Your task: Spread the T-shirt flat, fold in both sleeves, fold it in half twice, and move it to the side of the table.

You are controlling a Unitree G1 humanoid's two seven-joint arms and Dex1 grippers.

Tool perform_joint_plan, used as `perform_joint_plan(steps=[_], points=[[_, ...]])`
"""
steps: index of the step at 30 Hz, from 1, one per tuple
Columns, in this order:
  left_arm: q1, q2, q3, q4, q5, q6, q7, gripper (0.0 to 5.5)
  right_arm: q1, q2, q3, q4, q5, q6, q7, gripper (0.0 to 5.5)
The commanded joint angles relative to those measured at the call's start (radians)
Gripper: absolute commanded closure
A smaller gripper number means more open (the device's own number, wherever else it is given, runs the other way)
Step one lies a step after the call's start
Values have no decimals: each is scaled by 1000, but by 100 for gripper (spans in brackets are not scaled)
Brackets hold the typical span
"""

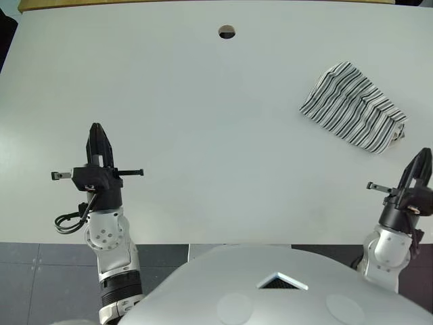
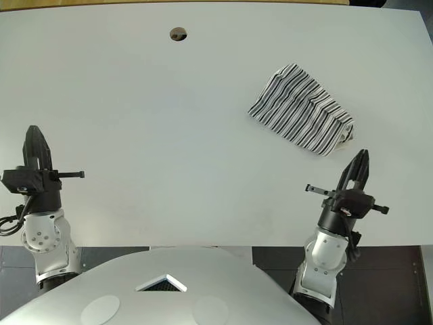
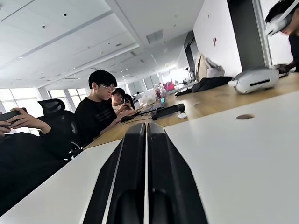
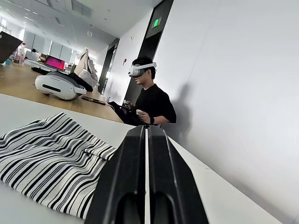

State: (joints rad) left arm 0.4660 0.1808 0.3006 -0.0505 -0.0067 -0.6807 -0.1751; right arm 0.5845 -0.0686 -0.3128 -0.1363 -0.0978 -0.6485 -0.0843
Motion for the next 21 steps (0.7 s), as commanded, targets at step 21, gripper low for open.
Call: perform_joint_plan(steps=[21], points=[[25,22,-4,-26,93,14,71,539,-6,20,6,-53,-131,46,-56,540]])
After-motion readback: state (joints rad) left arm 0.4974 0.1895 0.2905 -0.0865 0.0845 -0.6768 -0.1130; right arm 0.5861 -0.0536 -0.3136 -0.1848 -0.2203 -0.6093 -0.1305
